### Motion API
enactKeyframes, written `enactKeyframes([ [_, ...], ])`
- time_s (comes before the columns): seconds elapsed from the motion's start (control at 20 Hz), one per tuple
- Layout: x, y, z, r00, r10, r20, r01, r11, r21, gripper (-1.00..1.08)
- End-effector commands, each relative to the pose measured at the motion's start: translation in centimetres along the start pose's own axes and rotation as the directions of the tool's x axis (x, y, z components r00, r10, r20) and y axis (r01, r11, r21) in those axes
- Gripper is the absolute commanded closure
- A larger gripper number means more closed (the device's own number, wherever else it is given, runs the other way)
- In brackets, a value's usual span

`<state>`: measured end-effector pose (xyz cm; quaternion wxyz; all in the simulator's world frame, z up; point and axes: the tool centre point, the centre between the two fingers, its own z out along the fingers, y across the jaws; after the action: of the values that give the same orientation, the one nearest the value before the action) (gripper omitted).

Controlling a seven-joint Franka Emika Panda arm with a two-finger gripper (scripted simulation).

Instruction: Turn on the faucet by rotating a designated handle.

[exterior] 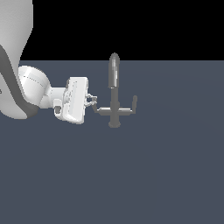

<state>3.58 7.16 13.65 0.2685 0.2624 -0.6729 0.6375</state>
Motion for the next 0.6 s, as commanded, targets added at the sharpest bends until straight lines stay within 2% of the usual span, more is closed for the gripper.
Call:
enactKeyframes([
  [0.0,0.6,1.1,0.0,1.0,-0.009,-0.009,0.009,1.0,-0.001,1.08],
  [0.35,1.8,3.2,-0.1,1.0,-0.007,-0.011,0.007,1.0,-0.001,1.08],
  [0.4,1.8,3.2,-0.1,1.0,-0.007,-0.011,0.007,1.0,-0.001,1.08],
  [0.45,1.6,1.8,0.0,1.0,0.015,-0.005,-0.015,1.0,-0.003,1.08],
  [0.55,1.2,3.3,0.1,1.0,0.01,-0.007,-0.01,1.0,-0.003,1.08],
])
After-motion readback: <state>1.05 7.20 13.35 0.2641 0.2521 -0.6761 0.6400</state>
